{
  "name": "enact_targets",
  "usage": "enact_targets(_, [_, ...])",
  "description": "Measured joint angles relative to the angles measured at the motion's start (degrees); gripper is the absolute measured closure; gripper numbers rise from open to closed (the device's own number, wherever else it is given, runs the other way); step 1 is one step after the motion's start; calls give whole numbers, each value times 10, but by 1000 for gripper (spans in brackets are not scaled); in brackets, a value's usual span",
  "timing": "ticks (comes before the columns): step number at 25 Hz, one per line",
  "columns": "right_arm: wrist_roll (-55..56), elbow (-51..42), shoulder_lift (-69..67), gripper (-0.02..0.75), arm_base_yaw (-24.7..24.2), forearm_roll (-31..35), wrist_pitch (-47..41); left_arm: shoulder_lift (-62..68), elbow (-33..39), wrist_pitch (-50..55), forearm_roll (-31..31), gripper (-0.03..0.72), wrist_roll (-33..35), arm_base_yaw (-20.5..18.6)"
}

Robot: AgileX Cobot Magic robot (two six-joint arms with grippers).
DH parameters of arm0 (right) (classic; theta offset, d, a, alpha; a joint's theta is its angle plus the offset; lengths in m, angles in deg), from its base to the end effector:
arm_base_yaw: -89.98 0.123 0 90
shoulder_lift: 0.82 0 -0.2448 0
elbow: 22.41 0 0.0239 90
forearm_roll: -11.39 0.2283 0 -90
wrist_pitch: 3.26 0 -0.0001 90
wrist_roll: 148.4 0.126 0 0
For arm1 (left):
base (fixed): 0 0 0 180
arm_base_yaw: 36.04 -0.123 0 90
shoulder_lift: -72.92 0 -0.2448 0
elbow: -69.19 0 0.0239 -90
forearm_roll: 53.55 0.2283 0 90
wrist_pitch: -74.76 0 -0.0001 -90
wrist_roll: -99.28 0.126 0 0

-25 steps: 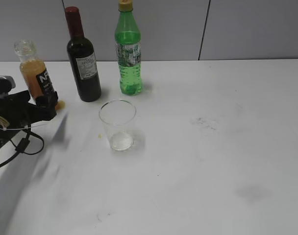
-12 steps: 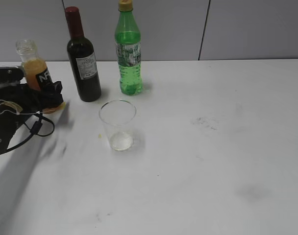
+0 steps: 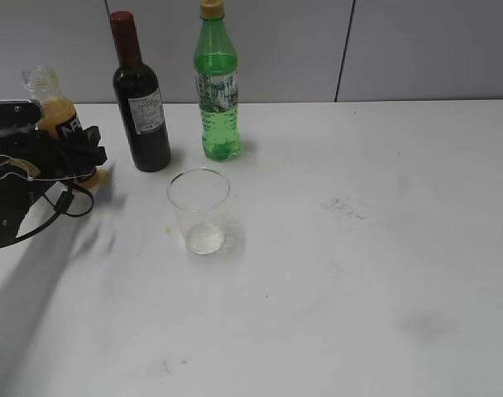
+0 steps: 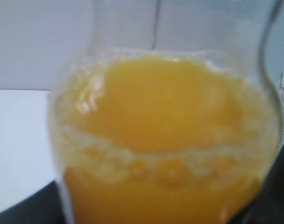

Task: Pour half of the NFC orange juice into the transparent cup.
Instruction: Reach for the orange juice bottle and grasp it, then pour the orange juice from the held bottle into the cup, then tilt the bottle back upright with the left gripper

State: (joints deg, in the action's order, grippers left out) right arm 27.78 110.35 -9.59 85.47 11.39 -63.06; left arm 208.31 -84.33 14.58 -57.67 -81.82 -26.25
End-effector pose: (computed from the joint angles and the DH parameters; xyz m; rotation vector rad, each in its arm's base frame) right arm 0.0472 -0.0037 0.2528 0.0122 2.0224 -0.0921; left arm 0.3868 -0.0588 0.0597 0.0578 1.7759 -0.1077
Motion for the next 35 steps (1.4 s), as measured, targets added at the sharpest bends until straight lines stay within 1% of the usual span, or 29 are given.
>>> enact_targets(5, [0,0,0,167,0,0,0,-11,28,-19,-2,214,0,0])
enact_targets(11, [-1,0,0,167,0,0,0,-83,104,-52,-2,214,7,0])
enact_targets(13, [-1,0,0,167,0,0,0,-118,127,-61,0,214,39,0])
enact_targets(15, [-1,0,0,167,0,0,0,-156,149,-55,1,214,96,0])
enact_targets(18, [0,0,0,167,0,0,0,-218,167,13,11,214,168,0])
enact_targets(20, [0,0,0,167,0,0,0,-260,170,72,25,214,196,0])
enact_targets(23, [0,0,0,167,0,0,0,-308,170,131,45,214,235,4])
enact_targets(25, [0,0,0,167,0,0,0,-331,170,167,47,214,277,16])
enact_targets(28, [0,0,0,167,0,0,0,-348,170,216,35,214,341,54])
enact_targets(31, [0,0,0,167,0,0,0,-350,170,242,-6,214,398,94])
enact_targets(35, [0,0,0,167,0,0,0,-350,170,264,-39,214,467,125])
